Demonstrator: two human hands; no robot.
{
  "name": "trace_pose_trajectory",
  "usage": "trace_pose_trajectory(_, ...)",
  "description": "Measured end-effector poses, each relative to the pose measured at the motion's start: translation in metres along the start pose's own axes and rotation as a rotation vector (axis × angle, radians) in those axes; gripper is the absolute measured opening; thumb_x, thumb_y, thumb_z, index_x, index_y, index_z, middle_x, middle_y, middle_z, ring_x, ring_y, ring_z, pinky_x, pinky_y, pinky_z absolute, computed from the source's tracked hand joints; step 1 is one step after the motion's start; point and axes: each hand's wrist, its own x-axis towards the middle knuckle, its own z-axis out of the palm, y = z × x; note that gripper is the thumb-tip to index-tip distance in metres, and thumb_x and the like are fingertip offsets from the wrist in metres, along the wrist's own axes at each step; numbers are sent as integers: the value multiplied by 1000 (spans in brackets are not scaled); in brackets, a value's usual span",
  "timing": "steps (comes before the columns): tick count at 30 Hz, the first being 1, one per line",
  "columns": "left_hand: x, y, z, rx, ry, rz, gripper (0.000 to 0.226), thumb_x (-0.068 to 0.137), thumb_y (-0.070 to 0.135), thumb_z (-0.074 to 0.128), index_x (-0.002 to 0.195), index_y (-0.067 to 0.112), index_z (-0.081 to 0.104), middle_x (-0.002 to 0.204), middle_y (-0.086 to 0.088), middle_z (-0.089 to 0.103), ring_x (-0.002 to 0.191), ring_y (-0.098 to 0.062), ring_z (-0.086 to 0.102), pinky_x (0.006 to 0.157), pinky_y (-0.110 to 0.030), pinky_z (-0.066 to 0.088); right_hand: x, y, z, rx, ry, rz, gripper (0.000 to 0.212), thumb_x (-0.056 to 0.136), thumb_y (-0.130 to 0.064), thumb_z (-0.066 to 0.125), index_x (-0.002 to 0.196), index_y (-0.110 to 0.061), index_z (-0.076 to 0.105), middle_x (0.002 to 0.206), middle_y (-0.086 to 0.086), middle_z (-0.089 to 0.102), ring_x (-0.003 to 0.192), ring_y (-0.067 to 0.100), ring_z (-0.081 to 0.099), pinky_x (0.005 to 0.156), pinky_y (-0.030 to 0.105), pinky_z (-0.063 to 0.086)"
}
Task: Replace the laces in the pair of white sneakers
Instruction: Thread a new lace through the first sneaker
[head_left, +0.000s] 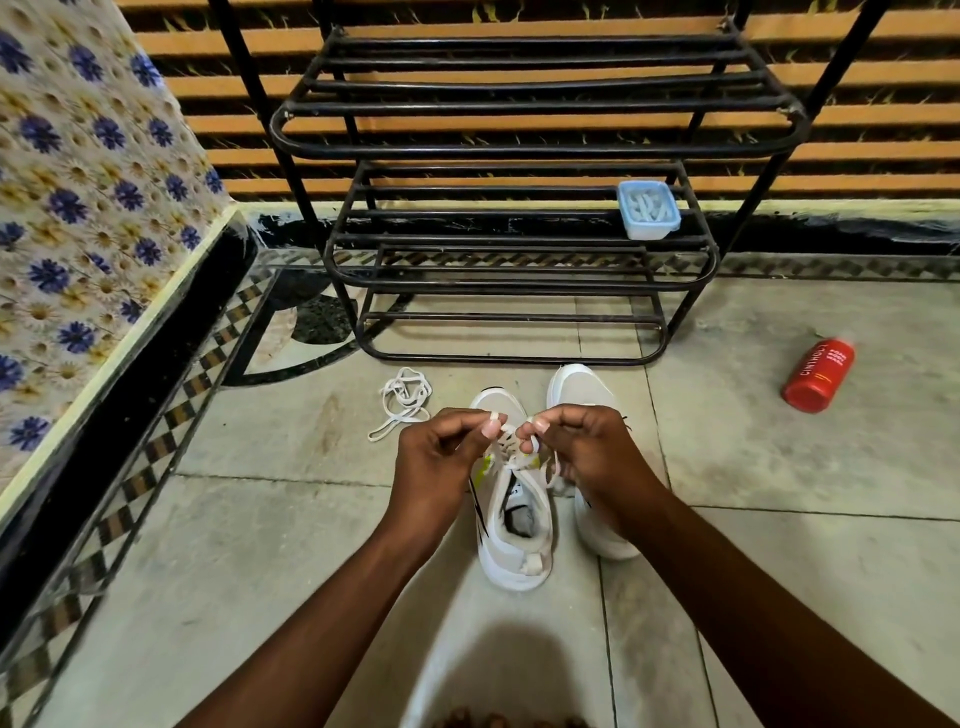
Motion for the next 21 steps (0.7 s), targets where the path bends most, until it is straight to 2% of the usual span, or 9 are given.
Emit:
trace_pose_trajectory(2,3,-5,-1,30,-15,32,7,90,6,77,95,9,82,97,-5,78,96,-24,74,91,-45,59,3,3,1,-29,25,2,15,98,0,60,97,9,71,76,17,68,49,6,59,45,14,43)
trace_pose_trajectory(4,4,-8,0,48,-29,72,9,88,2,78,95,8,82,95,-6,76,93,-25,74,89,-50,60,5,5,1,-102,49,-43,12,96,-1,63,96,4,75,74,11,71,52,5,60,49,15,44)
trace_pose_trajectory(7,4,-11,0,83,-49,142,22,83,-6,79,93,13,83,92,-4,75,91,-20,73,85,-39,59,7,8,2,-184,54,-121,16,91,4,67,95,-6,79,79,6,77,67,10,69,62,25,55)
trace_pose_trajectory(9,3,-12,0,110,-71,180,31,81,-9,79,91,20,83,91,-3,74,90,-20,73,83,-36,59,5,9,4,-215,64,-164,25,87,10,69,93,-12,80,79,2,78,69,10,72,64,24,56)
trace_pose_trajectory(13,0,-16,1,185,-95,239,34,76,-10,82,83,24,82,84,1,73,80,-19,72,74,-39,57,1,8,6,-244,85,-211,16,81,10,75,86,-4,80,77,4,78,71,15,74,66,24,57)
trace_pose_trajectory(15,-1,-16,3,204,-91,234,31,73,-10,85,79,20,80,85,1,70,78,-20,71,71,-39,56,1,9,7,-275,119,-245,13,78,9,77,80,-4,76,74,5,77,70,17,74,65,27,59)
trace_pose_trajectory(18,-6,-10,8,220,-76,198,36,69,-5,90,93,18,76,100,1,64,68,-18,69,67,-33,56,1,11,5,-318,129,-303,16,79,11,73,78,-5,73,77,4,77,74,19,75,71,33,60)
trace_pose_trajectory(21,-8,-7,12,276,-75,238,48,74,-10,84,107,25,77,108,8,63,66,-14,67,68,-22,52,-2,10,5,-338,62,-342,16,81,13,69,82,-1,75,80,5,77,77,19,75,74,25,58)
